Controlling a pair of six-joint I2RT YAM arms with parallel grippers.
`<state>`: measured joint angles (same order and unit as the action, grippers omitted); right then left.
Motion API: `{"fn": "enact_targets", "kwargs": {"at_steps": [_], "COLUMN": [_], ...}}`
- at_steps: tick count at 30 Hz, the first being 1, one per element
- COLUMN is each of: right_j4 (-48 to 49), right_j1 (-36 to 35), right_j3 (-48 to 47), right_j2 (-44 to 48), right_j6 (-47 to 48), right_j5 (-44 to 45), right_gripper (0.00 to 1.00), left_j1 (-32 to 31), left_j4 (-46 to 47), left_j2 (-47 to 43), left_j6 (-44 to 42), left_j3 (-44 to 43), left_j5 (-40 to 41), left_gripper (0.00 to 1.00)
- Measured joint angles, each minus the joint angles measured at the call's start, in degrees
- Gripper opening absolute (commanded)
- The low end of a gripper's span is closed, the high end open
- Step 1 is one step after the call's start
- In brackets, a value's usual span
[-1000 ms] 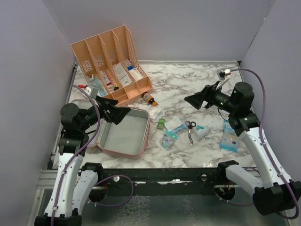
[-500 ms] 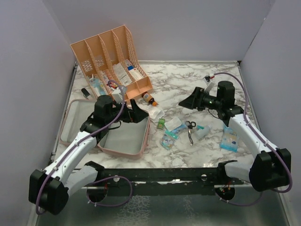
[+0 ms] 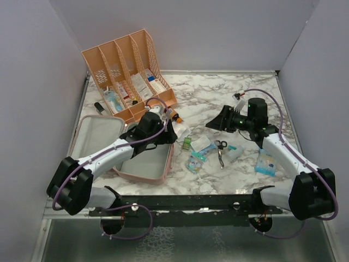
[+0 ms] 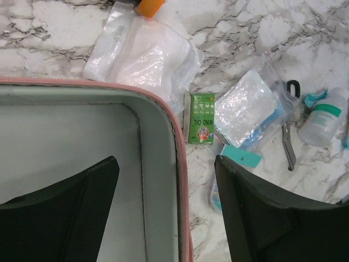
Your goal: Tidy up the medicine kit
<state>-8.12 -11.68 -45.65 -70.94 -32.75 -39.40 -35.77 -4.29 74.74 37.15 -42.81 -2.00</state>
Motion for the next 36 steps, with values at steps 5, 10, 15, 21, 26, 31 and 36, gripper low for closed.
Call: {"fn": "enact_targets", "kwargs": {"at_steps": [5, 10, 15, 21, 26, 31, 36], "right_j4": [0.1, 0.4, 0.3, 0.2, 0.2, -0.2, -0.4], "right_j1": [0.0, 0.0, -0.1, -0.7, -1.3, -2.7, -4.3], "right_j3": [0.4, 0.9, 0.9, 0.9, 0.8, 0.2, -0.6], "right_j2": [0.0, 0.0, -0.6, -2.8, -4.2, -5.8, -7.3], "right_j6": [0.0, 0.0, 0.2, 0.7, 0.7, 1.1, 1.1], "right_j5": [0.4, 0.6, 1.4, 2.1, 2.5, 3.5, 4.5], "right_gripper": [0.66, 0.66, 0.65, 0.65, 0.64, 0.64, 0.63], "left_j1": [-0.4, -0.7, -0.7, -1.0, -1.9, -3.3, -6.0], "left_j4": [0.4, 0.0, -0.9, -2.1, -3.6, -4.6, -6.2], "left_j2": [4.1, 7.0, 8.4, 9.3, 9.7, 9.6, 9.0], "left_j6": [-3.4, -9.0, -14.5, -19.9, -22.5, -24.3, -27.4], "left_j3": [-2.5, -4.9, -6.2, -6.4, -7.5, -7.6, -7.6], "left_j5": [0.3, 0.2, -1.1, -3.1, -3.8, -2.5, -0.8], "left_gripper": [0.62, 0.48, 0.41, 0.22, 0.12, 0.09, 0.07]}}
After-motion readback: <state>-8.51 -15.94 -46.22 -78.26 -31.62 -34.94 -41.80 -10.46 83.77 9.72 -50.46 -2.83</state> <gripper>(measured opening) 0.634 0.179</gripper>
